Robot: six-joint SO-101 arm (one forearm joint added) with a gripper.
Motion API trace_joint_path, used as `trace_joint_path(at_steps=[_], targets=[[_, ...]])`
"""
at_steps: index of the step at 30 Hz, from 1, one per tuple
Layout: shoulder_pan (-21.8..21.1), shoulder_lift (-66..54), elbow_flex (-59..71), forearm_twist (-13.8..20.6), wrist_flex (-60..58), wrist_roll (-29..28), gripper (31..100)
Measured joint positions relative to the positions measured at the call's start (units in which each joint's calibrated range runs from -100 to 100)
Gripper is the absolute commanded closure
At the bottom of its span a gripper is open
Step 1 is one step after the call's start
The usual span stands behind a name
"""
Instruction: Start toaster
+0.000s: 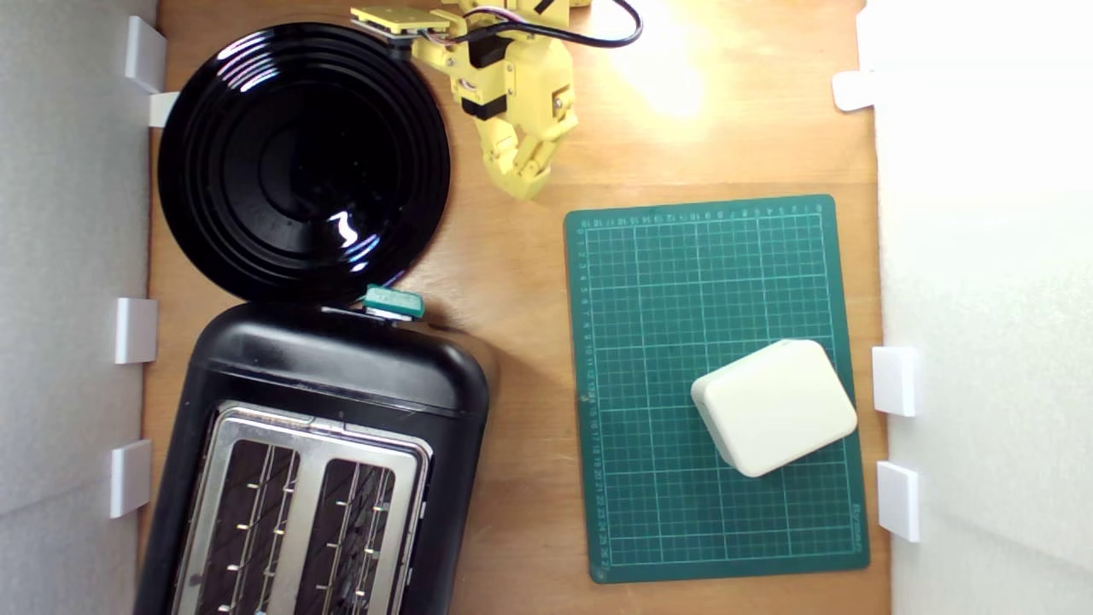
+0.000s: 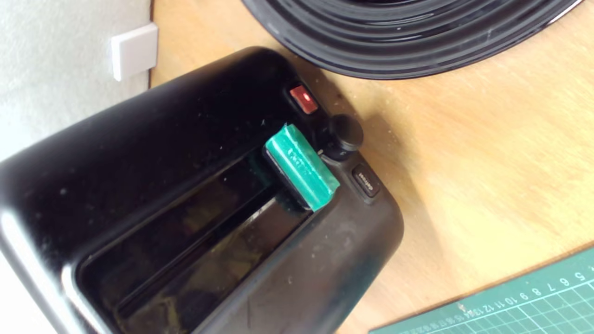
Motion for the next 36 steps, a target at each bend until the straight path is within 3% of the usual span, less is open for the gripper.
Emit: trace_joint_path(at_steps=[7, 36], targets=[[-1.54, 0.00, 0.09, 0.10, 0.68, -2.59, 98.9], [-1.72, 0.00, 0.09, 0.10, 0.85, -2.75, 98.8]])
